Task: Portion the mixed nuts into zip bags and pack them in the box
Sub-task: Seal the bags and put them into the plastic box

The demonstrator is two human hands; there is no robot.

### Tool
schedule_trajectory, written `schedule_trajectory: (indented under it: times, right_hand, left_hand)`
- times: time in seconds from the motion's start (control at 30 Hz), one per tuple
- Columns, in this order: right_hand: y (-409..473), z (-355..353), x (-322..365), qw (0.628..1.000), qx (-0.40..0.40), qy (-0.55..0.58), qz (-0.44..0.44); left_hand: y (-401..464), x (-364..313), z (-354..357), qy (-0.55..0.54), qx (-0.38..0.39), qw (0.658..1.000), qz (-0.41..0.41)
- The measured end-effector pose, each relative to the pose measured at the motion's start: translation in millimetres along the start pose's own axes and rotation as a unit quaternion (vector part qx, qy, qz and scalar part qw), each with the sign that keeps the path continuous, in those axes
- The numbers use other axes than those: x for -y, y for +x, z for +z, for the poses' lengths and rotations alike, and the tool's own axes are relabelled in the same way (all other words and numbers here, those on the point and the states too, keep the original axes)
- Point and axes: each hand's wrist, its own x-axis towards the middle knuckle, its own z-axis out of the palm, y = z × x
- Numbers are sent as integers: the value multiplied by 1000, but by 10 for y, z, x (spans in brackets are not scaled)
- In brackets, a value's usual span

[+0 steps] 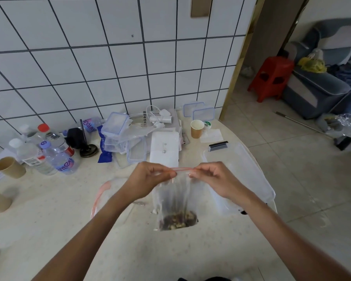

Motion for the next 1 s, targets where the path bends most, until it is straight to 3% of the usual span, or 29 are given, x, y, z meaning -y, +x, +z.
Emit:
schedule_trajectory:
  times: [0.27, 0.5, 0.63, 0.8, 0.9, 1.0]
  right_hand:
    - [-57, -732, 412, 983, -149, 91, -53]
    - [23, -1413, 211, 959, -245, 136, -37]
    - [135, -1662, -351, 965, -244, 83, 37]
    - [357, -1742, -1123, 975, -165, -43, 145]
    - [463, -1687, -1313, 965, -123, -197, 123]
    - [609, -1591, -1450, 930, -54, -359, 61]
  left_hand:
    - [596, -885, 306, -17, -1, 997, 80]
    - [1303, -991, 1033, -20, -15, 996, 83]
    - [1563, -609, 1516, 25, -3, 999, 20]
    - [1784, -33, 1948, 156, 29, 981, -107]
    - [1844, 164, 2155, 258, 35, 952, -164]
    - [1888, 248, 2318, 350, 37, 920, -172]
